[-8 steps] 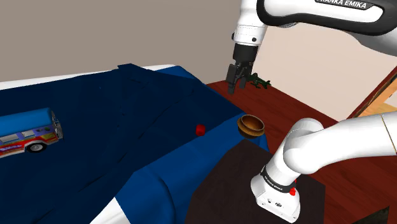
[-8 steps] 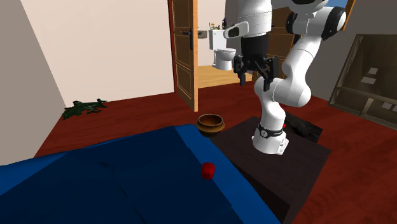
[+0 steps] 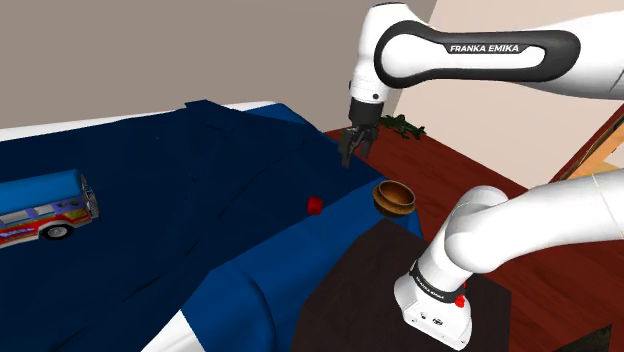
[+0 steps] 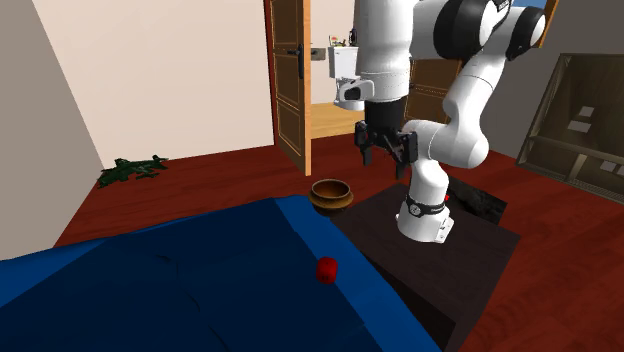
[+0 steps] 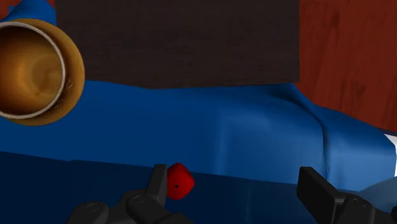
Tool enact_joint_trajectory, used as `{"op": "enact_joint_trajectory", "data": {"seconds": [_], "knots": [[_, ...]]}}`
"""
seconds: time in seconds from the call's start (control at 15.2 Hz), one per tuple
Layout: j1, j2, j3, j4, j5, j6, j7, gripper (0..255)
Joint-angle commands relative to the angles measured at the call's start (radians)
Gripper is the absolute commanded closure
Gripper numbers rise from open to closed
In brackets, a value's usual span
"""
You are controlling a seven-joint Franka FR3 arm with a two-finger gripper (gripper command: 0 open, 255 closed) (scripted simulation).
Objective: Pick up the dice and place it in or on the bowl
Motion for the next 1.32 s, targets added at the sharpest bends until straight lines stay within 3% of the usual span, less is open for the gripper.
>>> {"op": "enact_joint_trajectory", "data": {"seconds": [0.0,0.59,1.12,1.25], "knots": [[-0.004,0.033,0.010,-0.037,-0.005,0.082,0.008,0],[-0.042,0.268,0.036,-0.146,-0.055,0.470,0.042,0],[-0.096,0.580,0.050,-0.129,-0.163,0.799,0.124,0],[-0.103,0.630,0.049,-0.117,-0.189,0.842,0.143,0]]}}
